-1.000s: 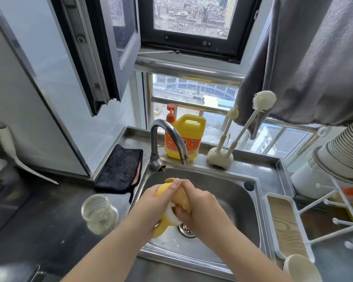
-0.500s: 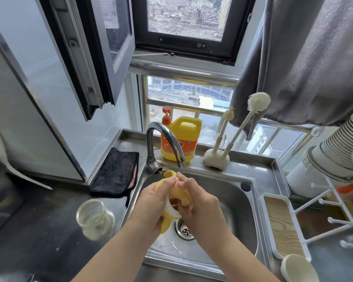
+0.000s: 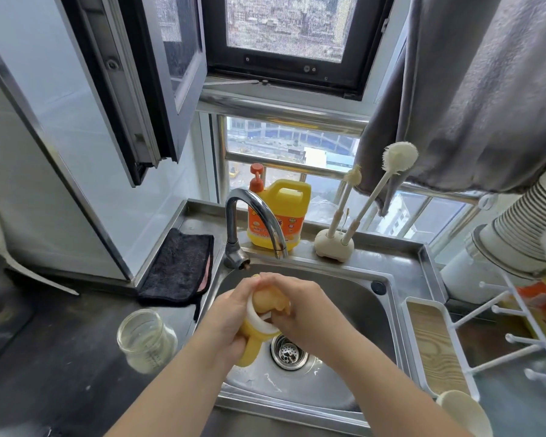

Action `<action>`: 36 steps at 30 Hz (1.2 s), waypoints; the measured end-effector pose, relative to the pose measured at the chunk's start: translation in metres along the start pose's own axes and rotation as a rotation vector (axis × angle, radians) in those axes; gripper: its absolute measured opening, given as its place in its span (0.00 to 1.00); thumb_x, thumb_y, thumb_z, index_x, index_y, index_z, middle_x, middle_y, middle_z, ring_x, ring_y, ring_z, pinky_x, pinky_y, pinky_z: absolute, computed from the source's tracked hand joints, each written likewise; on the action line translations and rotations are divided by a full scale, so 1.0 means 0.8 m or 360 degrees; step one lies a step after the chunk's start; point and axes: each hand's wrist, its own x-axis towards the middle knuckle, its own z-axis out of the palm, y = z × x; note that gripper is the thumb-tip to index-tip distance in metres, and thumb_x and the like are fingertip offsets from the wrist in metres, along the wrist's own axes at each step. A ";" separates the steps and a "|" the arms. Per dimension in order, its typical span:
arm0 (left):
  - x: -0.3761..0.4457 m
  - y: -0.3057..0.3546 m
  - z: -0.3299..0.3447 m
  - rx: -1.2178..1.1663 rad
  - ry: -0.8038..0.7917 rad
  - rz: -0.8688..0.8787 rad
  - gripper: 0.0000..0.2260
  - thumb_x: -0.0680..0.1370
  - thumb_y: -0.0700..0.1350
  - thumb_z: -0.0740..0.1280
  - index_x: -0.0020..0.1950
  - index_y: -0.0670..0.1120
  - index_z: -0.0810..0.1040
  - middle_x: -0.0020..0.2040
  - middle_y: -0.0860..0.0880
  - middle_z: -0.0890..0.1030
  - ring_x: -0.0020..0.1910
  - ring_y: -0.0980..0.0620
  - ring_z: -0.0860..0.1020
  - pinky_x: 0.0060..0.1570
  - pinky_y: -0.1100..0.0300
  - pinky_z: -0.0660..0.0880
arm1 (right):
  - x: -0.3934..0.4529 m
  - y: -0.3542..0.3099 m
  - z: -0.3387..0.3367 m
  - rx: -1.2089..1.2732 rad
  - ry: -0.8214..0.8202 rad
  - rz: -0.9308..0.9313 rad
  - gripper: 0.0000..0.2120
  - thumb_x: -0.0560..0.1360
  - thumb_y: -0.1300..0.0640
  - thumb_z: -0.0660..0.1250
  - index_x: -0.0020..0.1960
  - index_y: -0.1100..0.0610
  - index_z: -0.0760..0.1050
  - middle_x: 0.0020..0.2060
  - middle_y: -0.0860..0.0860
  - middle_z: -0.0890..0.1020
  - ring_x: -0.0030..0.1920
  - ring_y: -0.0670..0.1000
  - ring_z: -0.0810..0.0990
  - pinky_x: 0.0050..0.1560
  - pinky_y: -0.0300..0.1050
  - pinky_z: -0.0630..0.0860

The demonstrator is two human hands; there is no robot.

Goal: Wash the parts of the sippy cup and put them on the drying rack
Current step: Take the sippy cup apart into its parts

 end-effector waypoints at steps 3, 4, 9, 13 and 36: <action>0.001 0.001 -0.002 -0.0001 -0.0005 0.0007 0.08 0.76 0.43 0.66 0.42 0.40 0.79 0.31 0.43 0.81 0.28 0.49 0.80 0.32 0.58 0.77 | 0.002 0.003 -0.002 0.0161 -0.0084 0.0121 0.23 0.67 0.66 0.65 0.58 0.47 0.75 0.52 0.46 0.81 0.49 0.48 0.80 0.51 0.46 0.77; 0.002 0.002 -0.002 -0.0007 0.0002 0.0014 0.08 0.76 0.43 0.65 0.42 0.40 0.78 0.31 0.43 0.81 0.28 0.49 0.80 0.31 0.58 0.77 | 0.003 0.002 -0.002 0.0238 -0.0092 0.0172 0.22 0.68 0.65 0.65 0.57 0.46 0.75 0.52 0.47 0.82 0.49 0.50 0.80 0.50 0.49 0.78; 0.009 0.008 -0.007 -0.0118 0.0079 0.0023 0.06 0.74 0.40 0.67 0.39 0.40 0.78 0.30 0.42 0.81 0.26 0.48 0.80 0.26 0.58 0.78 | 0.001 -0.012 0.012 0.0483 -0.0107 0.0347 0.23 0.68 0.62 0.63 0.59 0.43 0.70 0.56 0.51 0.79 0.45 0.55 0.80 0.45 0.50 0.79; 0.011 0.010 -0.009 -0.0156 0.0059 0.0066 0.06 0.74 0.41 0.68 0.40 0.40 0.78 0.32 0.42 0.82 0.29 0.47 0.81 0.31 0.56 0.80 | 0.001 -0.016 0.022 0.0537 -0.0033 0.0356 0.24 0.66 0.47 0.71 0.59 0.41 0.67 0.57 0.43 0.74 0.54 0.45 0.76 0.55 0.45 0.77; 0.028 -0.012 -0.019 -0.0131 -0.0060 0.0109 0.06 0.68 0.40 0.70 0.42 0.40 0.76 0.33 0.42 0.80 0.29 0.47 0.79 0.30 0.58 0.77 | 0.014 0.001 0.045 0.0495 0.0249 0.0583 0.13 0.68 0.57 0.67 0.50 0.47 0.70 0.46 0.49 0.78 0.40 0.46 0.74 0.39 0.37 0.72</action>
